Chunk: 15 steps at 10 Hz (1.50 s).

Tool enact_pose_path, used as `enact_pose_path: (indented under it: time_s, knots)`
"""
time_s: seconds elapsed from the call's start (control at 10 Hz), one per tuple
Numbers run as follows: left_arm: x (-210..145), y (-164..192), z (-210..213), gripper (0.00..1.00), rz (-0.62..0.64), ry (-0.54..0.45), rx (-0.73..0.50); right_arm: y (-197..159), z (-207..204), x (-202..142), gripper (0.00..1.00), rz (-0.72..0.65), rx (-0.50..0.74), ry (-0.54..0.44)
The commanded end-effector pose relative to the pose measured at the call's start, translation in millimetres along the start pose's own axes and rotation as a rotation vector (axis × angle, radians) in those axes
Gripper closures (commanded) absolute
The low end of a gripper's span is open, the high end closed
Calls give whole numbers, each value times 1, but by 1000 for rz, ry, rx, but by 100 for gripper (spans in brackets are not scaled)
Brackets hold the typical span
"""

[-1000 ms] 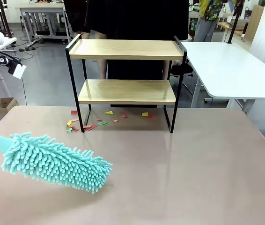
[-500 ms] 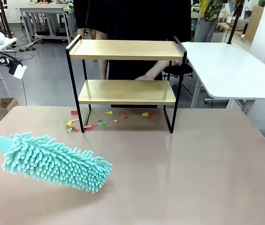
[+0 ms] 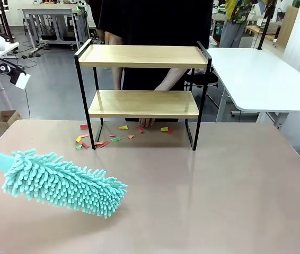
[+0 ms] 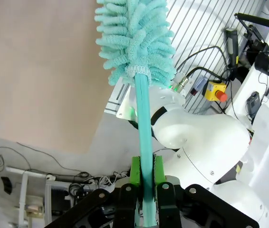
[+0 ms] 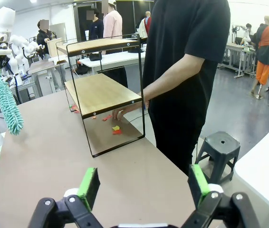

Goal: Clean the shelf.
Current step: Clean the specific section of the Shelf indicated by the human with the Duster.

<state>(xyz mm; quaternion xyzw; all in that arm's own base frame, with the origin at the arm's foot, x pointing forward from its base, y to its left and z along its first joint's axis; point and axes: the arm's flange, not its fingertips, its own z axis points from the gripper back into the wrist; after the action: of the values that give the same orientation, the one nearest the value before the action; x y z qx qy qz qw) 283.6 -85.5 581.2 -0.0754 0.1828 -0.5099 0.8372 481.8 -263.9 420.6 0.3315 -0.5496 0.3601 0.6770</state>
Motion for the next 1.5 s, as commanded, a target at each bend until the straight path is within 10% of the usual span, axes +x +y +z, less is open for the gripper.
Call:
enact_pose_path:
  time_s: [0.0,1.3,1.4]
  knots:
    - [-2,-1,1,87,8,-13,-19,1,0,3,0,5,-1,-2]
    - [0,0,0,87,0,0,0,1,0,3,0,5,-1,-2]
    - [9,-6,4,87,19,-124,-70,1,0,3,0,5,-1,-2]
